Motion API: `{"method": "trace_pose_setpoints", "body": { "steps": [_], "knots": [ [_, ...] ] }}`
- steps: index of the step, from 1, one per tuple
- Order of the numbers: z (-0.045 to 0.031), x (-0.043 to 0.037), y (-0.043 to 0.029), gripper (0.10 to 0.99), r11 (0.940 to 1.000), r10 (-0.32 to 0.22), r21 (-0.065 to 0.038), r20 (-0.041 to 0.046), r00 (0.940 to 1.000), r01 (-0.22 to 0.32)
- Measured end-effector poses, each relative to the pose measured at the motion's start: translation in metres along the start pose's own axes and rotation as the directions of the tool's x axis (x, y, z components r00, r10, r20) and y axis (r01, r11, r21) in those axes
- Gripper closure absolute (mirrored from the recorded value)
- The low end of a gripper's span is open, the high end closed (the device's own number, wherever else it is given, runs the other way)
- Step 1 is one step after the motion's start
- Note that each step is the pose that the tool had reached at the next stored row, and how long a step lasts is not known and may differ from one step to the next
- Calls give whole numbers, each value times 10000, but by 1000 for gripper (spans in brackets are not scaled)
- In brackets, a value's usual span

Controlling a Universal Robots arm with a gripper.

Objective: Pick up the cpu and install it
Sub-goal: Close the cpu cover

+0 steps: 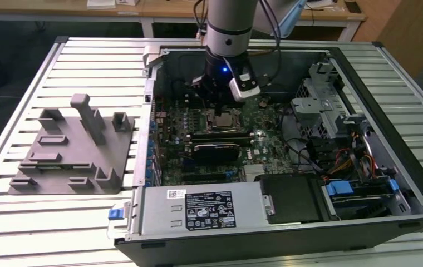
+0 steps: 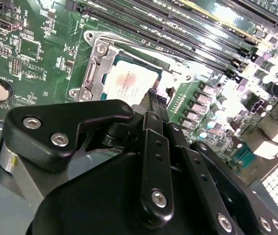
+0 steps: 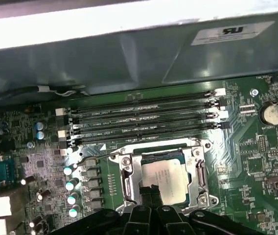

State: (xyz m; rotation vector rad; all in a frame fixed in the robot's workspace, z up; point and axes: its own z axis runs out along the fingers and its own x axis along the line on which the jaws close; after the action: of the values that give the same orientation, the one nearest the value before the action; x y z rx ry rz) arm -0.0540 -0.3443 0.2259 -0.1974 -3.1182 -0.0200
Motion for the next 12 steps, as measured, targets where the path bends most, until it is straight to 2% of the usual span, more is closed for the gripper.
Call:
{"method": "trace_pose_setpoints", "body": {
  "steps": [8, 12],
  "knots": [
    [43, 4, -10, 980, 9977, -676, -1, 147, 9976, 676],
    [68, 81, -26, 980, 9974, -725, -3, 192, 9972, 725]
  ]
}}
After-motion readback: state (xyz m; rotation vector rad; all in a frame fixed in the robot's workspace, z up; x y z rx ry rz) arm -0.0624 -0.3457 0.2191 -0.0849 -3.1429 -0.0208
